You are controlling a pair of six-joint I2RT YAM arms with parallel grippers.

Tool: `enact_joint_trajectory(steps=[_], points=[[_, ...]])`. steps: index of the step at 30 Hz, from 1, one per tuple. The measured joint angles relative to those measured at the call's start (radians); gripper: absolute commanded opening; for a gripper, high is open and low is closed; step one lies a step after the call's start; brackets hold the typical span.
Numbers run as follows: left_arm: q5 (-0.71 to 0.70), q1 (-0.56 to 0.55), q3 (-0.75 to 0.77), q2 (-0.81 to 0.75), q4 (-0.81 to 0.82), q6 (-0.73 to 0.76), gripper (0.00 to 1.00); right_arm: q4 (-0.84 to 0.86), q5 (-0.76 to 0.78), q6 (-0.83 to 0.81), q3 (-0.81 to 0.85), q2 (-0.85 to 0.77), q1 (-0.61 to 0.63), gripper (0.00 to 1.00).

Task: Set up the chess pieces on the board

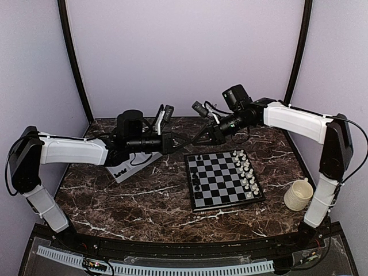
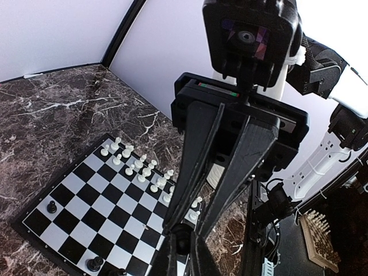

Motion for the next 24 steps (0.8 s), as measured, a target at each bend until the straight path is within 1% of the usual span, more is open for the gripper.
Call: enact_joint_trajectory(steps=[2,4,6,9,16,19,24], points=[[0.002,0.000,0.000,0.000,0.000,0.006,0.03,-0.002,0.000,-0.005,0.000,0.000,0.000,0.32],[0.008,0.000,0.002,0.000,-0.004,0.016,0.03,-0.011,0.007,-0.013,0.000,-0.001,-0.003,0.42],[0.008,0.000,0.012,0.003,-0.015,0.034,0.02,-0.027,0.013,-0.029,0.000,-0.007,-0.014,0.48],[0.000,0.000,0.067,0.024,-0.071,0.079,0.02,-0.032,0.018,-0.044,-0.025,-0.045,-0.065,0.51],[-0.096,-0.003,0.254,0.145,-0.269,0.197,0.02,-0.023,0.073,-0.082,-0.173,-0.223,-0.282,0.51],[-0.154,-0.014,0.326,0.214,-0.369,0.248,0.02,0.008,0.097,-0.090,-0.273,-0.284,-0.363,0.52],[-0.249,-0.053,0.479,0.350,-0.539,0.327,0.02,0.063,0.132,-0.090,-0.421,-0.324,-0.455,0.52]])
